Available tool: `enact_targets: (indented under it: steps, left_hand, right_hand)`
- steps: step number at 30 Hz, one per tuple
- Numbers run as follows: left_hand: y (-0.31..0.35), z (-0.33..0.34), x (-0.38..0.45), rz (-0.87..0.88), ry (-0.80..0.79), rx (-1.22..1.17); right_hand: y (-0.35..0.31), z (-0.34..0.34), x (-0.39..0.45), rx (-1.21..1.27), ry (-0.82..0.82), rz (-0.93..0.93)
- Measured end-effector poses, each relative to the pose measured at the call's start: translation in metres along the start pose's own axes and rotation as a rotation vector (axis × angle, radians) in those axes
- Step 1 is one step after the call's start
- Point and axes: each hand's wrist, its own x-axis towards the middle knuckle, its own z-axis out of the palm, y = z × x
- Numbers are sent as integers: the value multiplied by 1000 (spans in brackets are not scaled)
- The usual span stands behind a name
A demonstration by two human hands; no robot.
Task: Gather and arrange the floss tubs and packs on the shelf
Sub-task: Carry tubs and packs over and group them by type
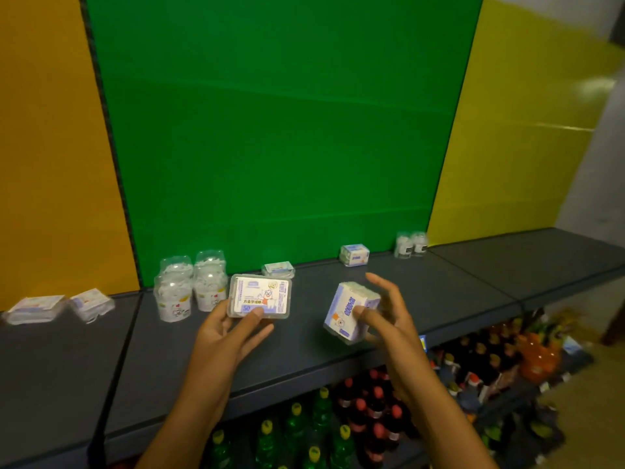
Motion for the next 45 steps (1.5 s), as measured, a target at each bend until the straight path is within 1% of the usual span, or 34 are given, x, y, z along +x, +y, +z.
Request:
enact_targets:
  steps: [5,9,11,16,21,26,33,36,40,45]
  left_hand:
    - [-28,37,34,-19,-42,-24]
    - [-51,68,75,-33,-83,-42]
    - [-56,80,92,-37,-85,-54]
    - [-71,117,147,-44,-108,-59]
    - [-89,133,187,-64,-108,-48]
    - [-103,147,209,-88,-77,-28]
    - [-113,172,234,-47,-27,21]
    - [-121,186,240,-32,28,27]
    - [-131,209,246,-4,117,21]
    - [-144,233,247,25,175,38]
  right_hand:
    - [5,-34,30,49,62,25]
    - [18,-64,73,35,160,33]
    - [23,-74,93,18,181,39]
    - [30,-100,155,-96,140,13]
    - [48,-115,197,-158,122,9]
    - [62,-132,230,-179,97,1]
    - [80,-168,287,-253,139,-4]
    - [90,-184,311,-268,101,7]
    - [103,-197,338,-376,-12,-1]
    - [122,-207,369,-619,-117,-139]
